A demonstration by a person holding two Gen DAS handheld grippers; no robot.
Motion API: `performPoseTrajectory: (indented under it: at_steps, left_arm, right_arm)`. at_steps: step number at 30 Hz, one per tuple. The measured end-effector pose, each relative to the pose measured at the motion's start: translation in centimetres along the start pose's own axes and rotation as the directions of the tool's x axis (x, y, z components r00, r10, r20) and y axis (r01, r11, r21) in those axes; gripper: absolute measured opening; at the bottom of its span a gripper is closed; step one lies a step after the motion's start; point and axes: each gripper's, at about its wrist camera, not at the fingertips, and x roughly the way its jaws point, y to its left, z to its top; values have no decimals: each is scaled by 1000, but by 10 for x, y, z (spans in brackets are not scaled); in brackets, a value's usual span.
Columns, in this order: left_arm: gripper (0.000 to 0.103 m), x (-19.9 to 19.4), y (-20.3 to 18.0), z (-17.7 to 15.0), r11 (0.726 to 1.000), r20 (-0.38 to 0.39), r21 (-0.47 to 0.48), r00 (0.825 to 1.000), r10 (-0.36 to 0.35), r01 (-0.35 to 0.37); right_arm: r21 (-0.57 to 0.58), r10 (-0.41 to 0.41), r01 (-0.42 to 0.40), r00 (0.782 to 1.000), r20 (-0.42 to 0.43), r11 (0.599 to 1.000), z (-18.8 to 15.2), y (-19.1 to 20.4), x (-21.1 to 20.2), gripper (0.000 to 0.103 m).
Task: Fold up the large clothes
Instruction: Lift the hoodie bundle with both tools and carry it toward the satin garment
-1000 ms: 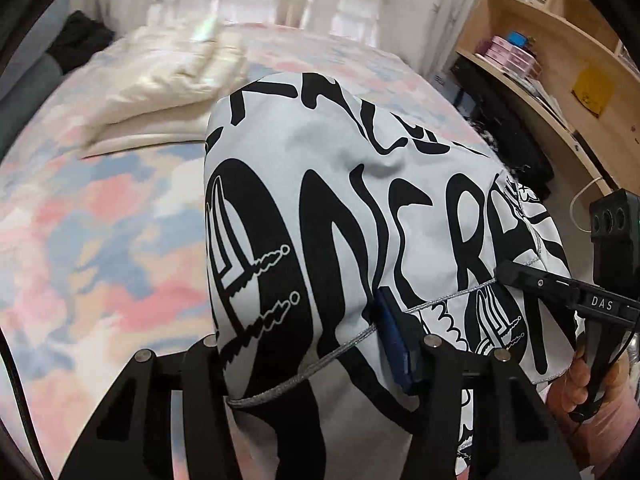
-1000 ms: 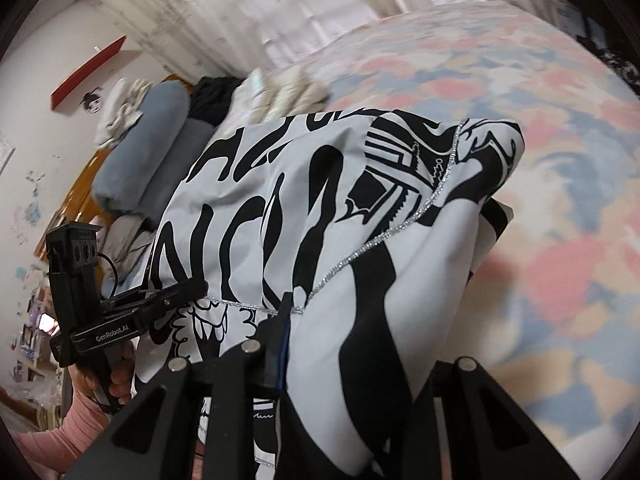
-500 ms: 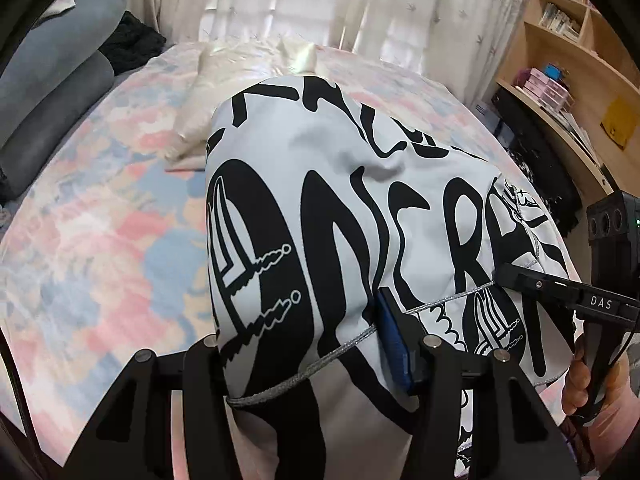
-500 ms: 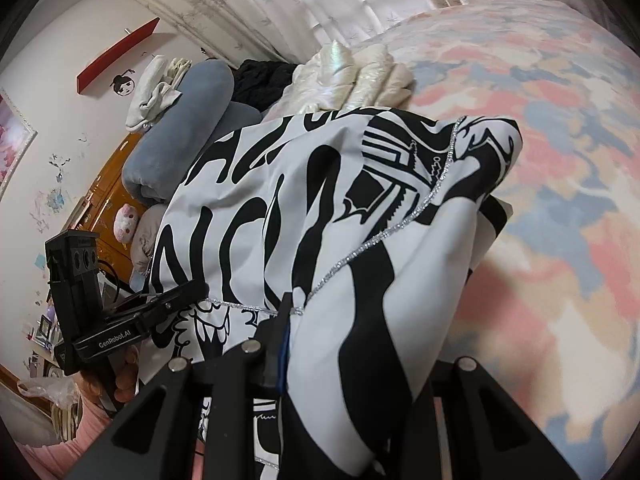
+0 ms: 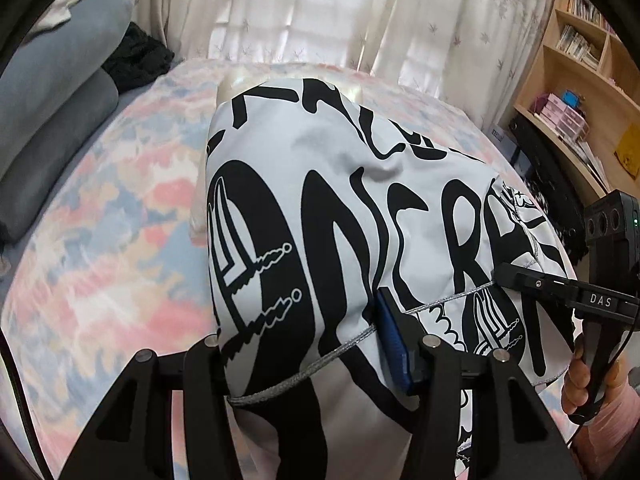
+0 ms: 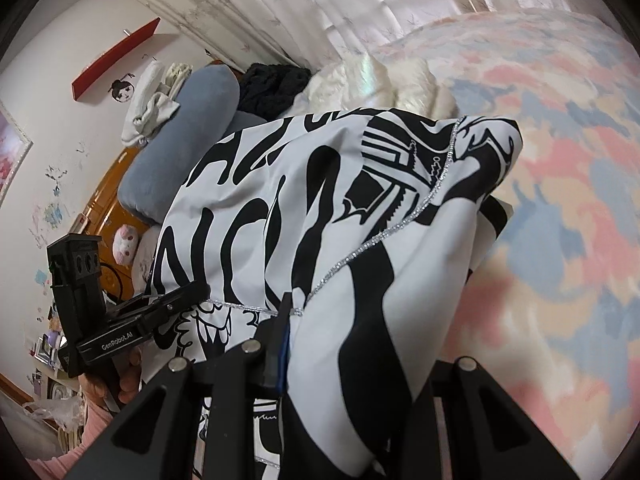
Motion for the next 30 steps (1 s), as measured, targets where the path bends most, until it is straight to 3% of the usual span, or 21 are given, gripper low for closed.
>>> performPoseTrajectory:
  at_steps: [6, 13, 17, 21, 23, 25, 26, 27, 30]
  left_arm:
    - [51, 1, 14, 71, 1000, 49, 23, 999, 12, -14]
    - [51, 28, 36, 190, 998, 62, 46, 997, 36, -39]
    - [52, 67, 55, 242, 998, 65, 37, 997, 45, -47]
    - [54, 143, 83, 264, 998, 8, -3, 998, 58, -58]
    - [61, 202, 100, 261, 992, -78, -58, 992, 103, -108]
    - [83, 245, 120, 253, 979, -146, -137, 980, 132, -152]
    - [89, 255, 128, 251, 974, -143, -167, 982, 127, -151]
    - [97, 259, 131, 250, 973, -132, -162, 981, 142, -162]
    - [103, 269, 126, 253, 965, -97, -55, 964, 249, -255]
  right_arm:
    - [-39, 19, -17, 999, 49, 999, 61, 16, 8, 25]
    - [-42, 28, -23, 992, 120, 999, 160, 28, 32, 25]
    - [31, 64, -70, 985, 160, 997, 210, 13, 63, 26]
    - [125, 75, -98, 982, 172, 987, 233, -26, 112, 26]
    - [216, 69, -96, 989, 129, 972, 235, -61, 155, 28]
    - [280, 26, -54, 994, 104, 958, 230, -92, 185, 36]
    - [301, 35, -67, 993, 110, 951, 226, -105, 194, 41]
    - [311, 58, -93, 991, 121, 946, 224, -115, 200, 42]
    - [265, 58, -92, 989, 134, 960, 223, -118, 208, 43]
